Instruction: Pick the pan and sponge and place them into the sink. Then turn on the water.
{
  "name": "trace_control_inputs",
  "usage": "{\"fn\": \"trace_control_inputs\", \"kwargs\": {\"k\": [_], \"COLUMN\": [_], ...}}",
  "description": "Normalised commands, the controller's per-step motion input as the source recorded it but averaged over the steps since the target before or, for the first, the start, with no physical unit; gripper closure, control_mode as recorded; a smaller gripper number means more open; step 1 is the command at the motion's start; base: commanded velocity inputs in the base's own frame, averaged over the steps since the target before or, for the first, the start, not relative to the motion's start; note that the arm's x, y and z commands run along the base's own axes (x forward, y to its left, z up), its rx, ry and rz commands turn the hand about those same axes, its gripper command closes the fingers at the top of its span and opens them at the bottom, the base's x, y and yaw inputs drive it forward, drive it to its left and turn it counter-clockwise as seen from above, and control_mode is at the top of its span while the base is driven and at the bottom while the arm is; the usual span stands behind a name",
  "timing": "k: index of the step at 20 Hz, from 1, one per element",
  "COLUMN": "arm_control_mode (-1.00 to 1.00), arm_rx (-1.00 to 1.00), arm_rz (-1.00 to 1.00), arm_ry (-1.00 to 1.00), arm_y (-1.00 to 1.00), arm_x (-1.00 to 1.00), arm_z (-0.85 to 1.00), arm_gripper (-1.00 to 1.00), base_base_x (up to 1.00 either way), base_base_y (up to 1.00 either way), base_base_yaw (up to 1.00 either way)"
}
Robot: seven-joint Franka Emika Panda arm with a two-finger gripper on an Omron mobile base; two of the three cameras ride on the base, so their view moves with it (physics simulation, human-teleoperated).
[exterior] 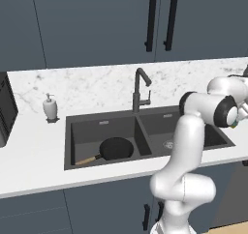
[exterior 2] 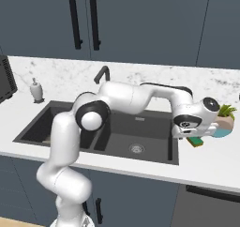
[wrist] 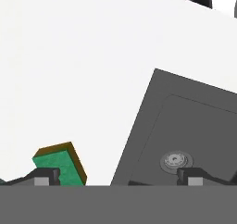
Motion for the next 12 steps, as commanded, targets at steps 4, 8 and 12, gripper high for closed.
{"fn": "trace_control_inputs", "kwargs": {"k": [4,8,12], "arm_control_mode": [-1.00,-1.00,-1.00], "arm_rx": [-0.01,-0.05,-0.01], "arm_rz": [0.00,0.00,0.00], "arm_ry": [0.00,0.00,0.00], "arm_y": [0.00,0.00,-0.03], "arm_x": [0.41,0.34,0.31], "arm_z": [-0.32,-0.42,-0.26], "arm_gripper": [-1.00,-1.00,-1.00], "base_base_x": [0.00,0.00,0.00], "base_base_y": [0.00,0.00,0.00], "base_base_yaw": [0.00,0.00,0.00]}}
